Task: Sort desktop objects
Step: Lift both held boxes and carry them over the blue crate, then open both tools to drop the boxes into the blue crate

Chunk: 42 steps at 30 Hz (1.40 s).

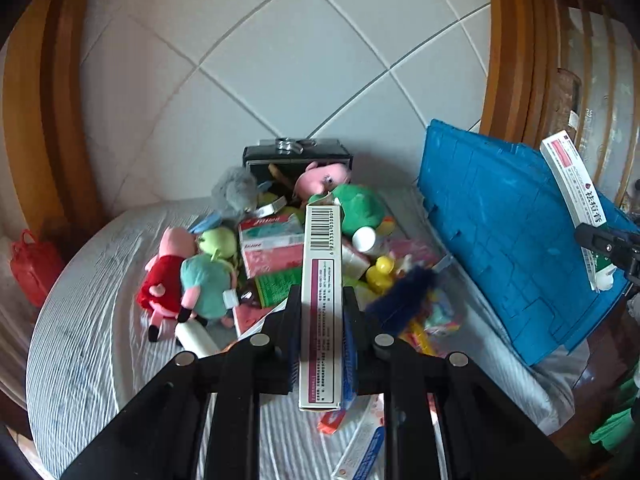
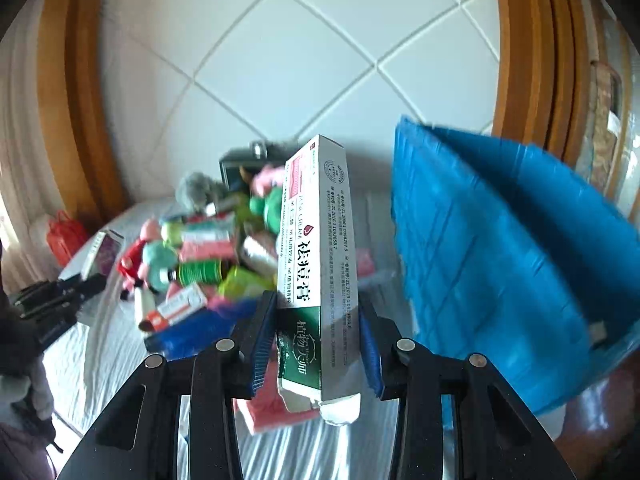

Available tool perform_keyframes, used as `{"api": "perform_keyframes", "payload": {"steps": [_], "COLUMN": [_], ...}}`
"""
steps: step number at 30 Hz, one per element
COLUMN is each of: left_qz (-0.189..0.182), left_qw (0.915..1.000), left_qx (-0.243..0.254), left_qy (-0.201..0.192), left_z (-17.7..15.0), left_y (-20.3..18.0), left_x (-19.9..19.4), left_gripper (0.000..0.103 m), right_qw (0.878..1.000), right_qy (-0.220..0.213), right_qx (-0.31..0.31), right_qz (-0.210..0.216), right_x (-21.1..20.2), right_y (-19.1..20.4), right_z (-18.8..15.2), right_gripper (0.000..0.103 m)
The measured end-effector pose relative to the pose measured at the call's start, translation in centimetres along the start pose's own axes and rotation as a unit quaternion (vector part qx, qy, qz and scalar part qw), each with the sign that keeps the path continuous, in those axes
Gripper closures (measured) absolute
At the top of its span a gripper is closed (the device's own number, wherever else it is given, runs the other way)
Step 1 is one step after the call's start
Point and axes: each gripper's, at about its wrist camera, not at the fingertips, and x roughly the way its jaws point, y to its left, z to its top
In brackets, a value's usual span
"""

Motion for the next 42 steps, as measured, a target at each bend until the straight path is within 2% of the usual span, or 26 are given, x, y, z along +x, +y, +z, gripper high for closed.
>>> {"api": "perform_keyframes", "payload": {"steps": [3, 7, 9, 14, 17, 21, 24, 27, 30, 33, 35, 39, 42], "left_qz": [-0.012, -0.033, -0.041, -0.075, -0.099, -0.128, -0.129, -0.113, -0.088, -0.075, -0.063, -0.040, -0.029], "left_qw": [0.9996, 0.9978, 0.9967, 0.9938, 0.9923, 0.9907, 0.9903, 0.9886, 0.9841, 0.9776, 0.9730, 0.9693, 0.9654], "left_qx": [0.009, 0.017, 0.024, 0.037, 0.041, 0.040, 0.050, 0.064, 0.085, 0.082, 0.082, 0.089, 0.091], "left_qy": [-0.025, -0.055, -0.065, -0.074, -0.061, -0.021, 0.019, 0.075, 0.129, 0.179, 0.206, 0.226, 0.243], "left_z": [2.4, 6.7, 9.0, 14.1, 17.3, 21.5, 23.5, 23.6, 22.0, 20.0, 18.9, 17.9, 17.2], "left_y": [-3.8, -9.8, -13.6, -22.9, -28.0, -33.8, -37.6, -40.6, -42.7, -43.1, -43.2, -43.0, -42.9], "left_x": [-0.3, 0.1, 0.5, 1.9, 3.4, 6.9, 10.4, 14.3, 17.8, 20.8, 22.2, 23.5, 24.5], "left_gripper": [0.085, 0.085, 0.085, 0.085, 0.085, 0.085, 0.085, 0.085, 0.085, 0.085, 0.085, 0.085, 0.085], "right_qw": [1.000, 0.998, 0.998, 0.998, 0.998, 0.998, 0.996, 0.994, 0.989, 0.980, 0.972, 0.963, 0.960], "right_qy": [-0.028, -0.050, -0.053, -0.044, -0.017, 0.026, 0.054, 0.095, 0.141, 0.195, 0.232, 0.269, 0.277], "right_qx": [-0.006, -0.009, -0.010, -0.010, -0.007, -0.003, 0.008, 0.025, 0.031, 0.025, 0.033, 0.014, 0.009], "right_qz": [-0.008, -0.020, -0.035, -0.051, -0.052, -0.062, -0.067, -0.054, -0.031, -0.033, -0.020, -0.026, -0.028], "right_x": [-1.7, -3.4, -4.3, -3.5, -1.7, 1.5, 4.4, 7.3, 10.0, 12.5, 13.8, 15.4, 15.4], "right_y": [-2.9, -8.9, -12.8, -21.7, -26.2, -31.0, -33.9, -36.2, -37.0, -37.6, -37.9, -38.0, -38.0], "right_z": [2.4, 5.3, 6.9, 10.2, 11.7, 13.5, 13.8, 13.5, 12.1, 10.1, 8.9, 7.2, 6.8], "right_gripper": [0.065, 0.065, 0.065, 0.065, 0.065, 0.065, 0.065, 0.065, 0.065, 0.065, 0.065, 0.065, 0.065]}}
